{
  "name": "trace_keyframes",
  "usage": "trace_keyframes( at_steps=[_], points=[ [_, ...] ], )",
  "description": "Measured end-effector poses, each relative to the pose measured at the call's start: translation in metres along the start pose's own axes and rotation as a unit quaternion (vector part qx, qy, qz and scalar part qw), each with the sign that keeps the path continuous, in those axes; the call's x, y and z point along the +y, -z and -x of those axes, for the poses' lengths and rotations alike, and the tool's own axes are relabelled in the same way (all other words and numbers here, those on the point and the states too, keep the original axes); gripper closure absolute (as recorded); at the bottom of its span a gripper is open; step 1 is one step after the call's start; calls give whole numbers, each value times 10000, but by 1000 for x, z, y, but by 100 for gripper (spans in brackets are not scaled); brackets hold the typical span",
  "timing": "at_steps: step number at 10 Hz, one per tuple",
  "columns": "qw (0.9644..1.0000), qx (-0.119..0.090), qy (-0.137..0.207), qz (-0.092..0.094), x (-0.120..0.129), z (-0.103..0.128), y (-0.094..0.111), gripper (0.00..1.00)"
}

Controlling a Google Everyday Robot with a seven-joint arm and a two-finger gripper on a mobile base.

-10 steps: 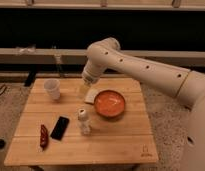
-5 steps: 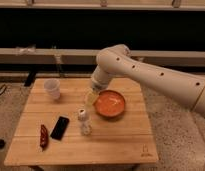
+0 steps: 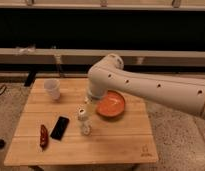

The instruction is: Knock the bottle over

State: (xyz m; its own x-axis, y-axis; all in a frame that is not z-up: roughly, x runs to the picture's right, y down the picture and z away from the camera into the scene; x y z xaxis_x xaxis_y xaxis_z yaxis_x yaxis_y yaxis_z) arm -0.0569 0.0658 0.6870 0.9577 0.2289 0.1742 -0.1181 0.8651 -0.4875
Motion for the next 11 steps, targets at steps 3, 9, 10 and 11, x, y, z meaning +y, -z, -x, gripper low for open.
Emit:
trace_keyframes(
  at_steps=[3, 9, 10, 11],
  points=[
    [9998, 167, 140, -22, 21, 15, -13, 20],
    [9992, 337, 201, 33, 21, 27, -34, 20],
    [9992, 370, 175, 12, 16, 27, -37, 20],
    [9991, 413, 113, -33, 7, 23, -41, 20]
  ],
)
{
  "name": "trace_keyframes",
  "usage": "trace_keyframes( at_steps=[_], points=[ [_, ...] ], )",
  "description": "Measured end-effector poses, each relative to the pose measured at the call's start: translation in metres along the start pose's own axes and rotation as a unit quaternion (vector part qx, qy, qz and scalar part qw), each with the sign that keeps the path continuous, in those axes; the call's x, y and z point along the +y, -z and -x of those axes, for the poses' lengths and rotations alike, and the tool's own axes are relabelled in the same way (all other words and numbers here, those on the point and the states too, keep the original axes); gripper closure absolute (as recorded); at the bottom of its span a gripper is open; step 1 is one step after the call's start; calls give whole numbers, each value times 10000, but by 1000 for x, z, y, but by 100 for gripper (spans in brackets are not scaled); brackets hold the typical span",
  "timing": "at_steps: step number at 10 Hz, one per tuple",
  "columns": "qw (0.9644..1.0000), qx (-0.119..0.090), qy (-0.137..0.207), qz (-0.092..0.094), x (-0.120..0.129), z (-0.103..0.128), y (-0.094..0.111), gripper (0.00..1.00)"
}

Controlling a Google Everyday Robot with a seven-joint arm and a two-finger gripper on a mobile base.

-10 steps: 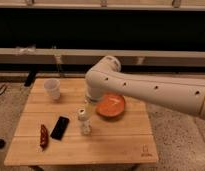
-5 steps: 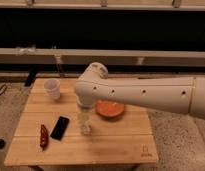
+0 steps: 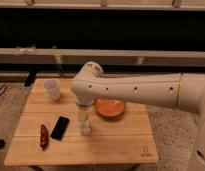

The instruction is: Knock the bottle over

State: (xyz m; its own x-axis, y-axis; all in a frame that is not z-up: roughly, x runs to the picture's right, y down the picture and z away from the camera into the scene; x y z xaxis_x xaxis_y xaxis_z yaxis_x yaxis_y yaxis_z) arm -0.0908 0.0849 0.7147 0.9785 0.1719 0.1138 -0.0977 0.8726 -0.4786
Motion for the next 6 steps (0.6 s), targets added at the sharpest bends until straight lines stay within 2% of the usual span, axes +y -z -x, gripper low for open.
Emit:
trace_keyframes(
  at_steps=[3, 6],
  points=[
    [9996, 138, -144, -218, -27, -6, -10, 20],
    [9984, 55, -287, -492, -59, 2, -8, 20]
  ],
)
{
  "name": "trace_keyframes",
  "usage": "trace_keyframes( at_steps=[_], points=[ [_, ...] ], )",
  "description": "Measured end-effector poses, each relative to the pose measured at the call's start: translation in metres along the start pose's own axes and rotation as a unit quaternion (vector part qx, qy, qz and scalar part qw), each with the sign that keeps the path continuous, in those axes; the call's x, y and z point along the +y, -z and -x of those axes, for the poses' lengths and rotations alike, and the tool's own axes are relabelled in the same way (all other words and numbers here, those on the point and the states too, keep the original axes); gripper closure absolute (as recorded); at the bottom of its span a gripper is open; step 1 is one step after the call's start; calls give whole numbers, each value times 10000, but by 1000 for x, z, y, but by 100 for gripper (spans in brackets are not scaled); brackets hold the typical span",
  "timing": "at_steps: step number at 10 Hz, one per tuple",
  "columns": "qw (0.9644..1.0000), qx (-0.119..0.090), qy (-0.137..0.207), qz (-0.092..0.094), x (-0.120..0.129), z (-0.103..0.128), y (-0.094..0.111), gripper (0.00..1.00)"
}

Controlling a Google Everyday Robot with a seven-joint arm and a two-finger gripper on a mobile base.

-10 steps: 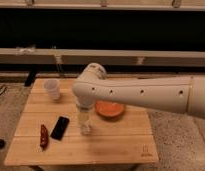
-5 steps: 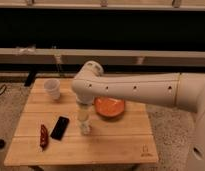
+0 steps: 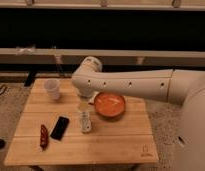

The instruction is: Knock the bottle over

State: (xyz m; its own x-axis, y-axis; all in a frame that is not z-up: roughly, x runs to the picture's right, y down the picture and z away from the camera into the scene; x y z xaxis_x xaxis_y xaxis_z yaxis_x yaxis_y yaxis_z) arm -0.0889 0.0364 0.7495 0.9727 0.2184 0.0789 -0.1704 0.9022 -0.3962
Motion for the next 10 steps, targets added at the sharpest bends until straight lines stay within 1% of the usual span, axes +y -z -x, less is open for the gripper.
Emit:
trace_keyframes(
  at_steps=[1, 2, 3, 4, 5, 10],
  points=[
    [9999, -101, -75, -86, -12, 7, 2, 20],
    [9996, -192, -141, -126, -21, 12, 4, 20],
    [9993, -281, -198, -112, -26, 16, 6, 20],
    [9987, -440, -272, -15, -30, 21, 9, 20],
    [9980, -537, -327, 37, -33, 22, 12, 20],
    [9979, -550, -321, 63, -31, 24, 11, 20]
  ],
)
